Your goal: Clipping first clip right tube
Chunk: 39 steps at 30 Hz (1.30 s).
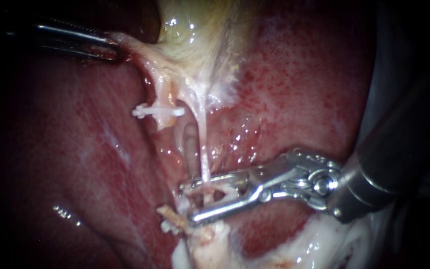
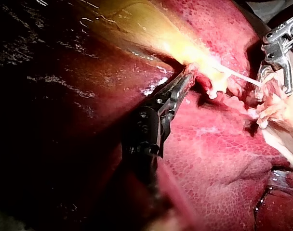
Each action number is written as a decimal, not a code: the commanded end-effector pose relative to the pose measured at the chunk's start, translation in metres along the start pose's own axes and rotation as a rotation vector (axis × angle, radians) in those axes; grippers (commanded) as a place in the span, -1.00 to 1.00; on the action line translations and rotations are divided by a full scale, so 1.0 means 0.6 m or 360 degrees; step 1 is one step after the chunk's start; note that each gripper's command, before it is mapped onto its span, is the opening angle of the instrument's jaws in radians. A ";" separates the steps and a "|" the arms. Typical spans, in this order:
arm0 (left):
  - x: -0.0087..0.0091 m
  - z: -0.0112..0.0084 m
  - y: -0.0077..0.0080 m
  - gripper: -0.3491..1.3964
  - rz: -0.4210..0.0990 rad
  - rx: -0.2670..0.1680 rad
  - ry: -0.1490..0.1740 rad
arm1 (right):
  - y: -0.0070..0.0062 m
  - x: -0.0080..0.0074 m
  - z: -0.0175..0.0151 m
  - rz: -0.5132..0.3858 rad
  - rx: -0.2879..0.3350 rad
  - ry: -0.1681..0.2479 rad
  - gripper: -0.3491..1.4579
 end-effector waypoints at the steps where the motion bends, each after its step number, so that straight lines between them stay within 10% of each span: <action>1: 0.0000 0.0000 0.0000 -1.00 0.0000 0.0000 0.0000 | 0.0000 0.0000 0.0000 0.0012 0.0001 -0.0002 -0.08; 20: 0.0000 0.0001 -0.0001 -1.00 0.0000 0.0000 0.0000 | -0.0001 -0.0001 -0.0002 0.0021 0.0003 -0.0002 -0.20; 39: 0.0000 0.0000 -0.0001 -1.00 0.0000 0.0000 0.0000 | 0.0010 -0.0001 -0.0014 0.0059 0.0010 -0.0005 -1.00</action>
